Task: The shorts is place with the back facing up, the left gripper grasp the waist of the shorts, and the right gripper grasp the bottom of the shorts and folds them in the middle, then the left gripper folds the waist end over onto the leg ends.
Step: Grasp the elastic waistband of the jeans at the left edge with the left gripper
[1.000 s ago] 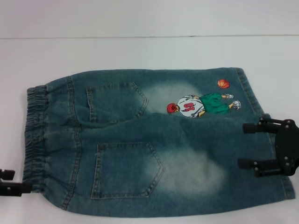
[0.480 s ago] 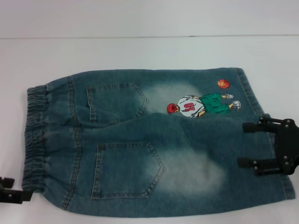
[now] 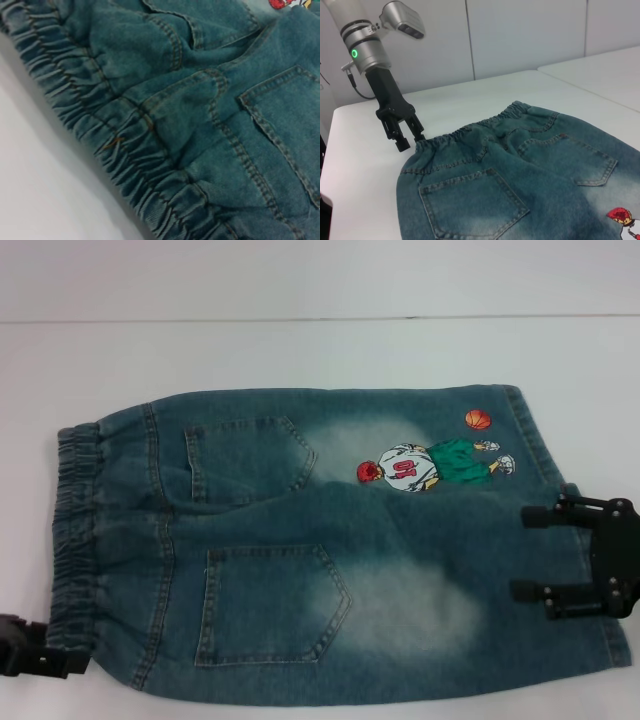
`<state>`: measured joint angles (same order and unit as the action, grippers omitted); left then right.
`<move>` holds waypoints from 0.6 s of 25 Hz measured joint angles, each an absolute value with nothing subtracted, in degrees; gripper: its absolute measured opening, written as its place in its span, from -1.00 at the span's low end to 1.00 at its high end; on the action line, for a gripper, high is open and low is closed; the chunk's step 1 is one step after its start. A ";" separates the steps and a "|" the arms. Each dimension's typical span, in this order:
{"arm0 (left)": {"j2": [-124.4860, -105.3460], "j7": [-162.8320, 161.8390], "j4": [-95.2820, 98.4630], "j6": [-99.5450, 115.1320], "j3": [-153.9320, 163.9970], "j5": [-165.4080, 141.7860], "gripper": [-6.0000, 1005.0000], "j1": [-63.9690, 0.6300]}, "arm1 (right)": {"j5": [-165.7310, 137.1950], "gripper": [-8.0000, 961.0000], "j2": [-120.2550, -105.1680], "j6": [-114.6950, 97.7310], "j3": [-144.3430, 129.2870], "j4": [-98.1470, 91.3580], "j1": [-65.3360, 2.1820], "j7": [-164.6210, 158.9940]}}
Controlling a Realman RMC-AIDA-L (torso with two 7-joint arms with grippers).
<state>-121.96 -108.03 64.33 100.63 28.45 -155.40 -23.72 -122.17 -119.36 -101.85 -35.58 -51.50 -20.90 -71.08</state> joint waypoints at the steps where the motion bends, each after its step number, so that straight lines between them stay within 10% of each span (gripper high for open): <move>1: -122.00 -108.29 64.36 100.64 28.73 -155.52 0.62 -23.87 | -122.17 0.94 -119.36 -101.85 -35.56 -51.50 -20.87 -71.10; 15: -121.88 -110.49 64.86 100.68 29.24 -155.08 0.59 -25.20 | -122.17 0.94 -119.35 -101.87 -34.64 -51.50 -20.48 -70.66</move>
<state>-121.88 -110.49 64.86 100.69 29.24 -155.08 -25.20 -122.17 -119.35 -101.87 -34.64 -51.50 -20.48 -70.66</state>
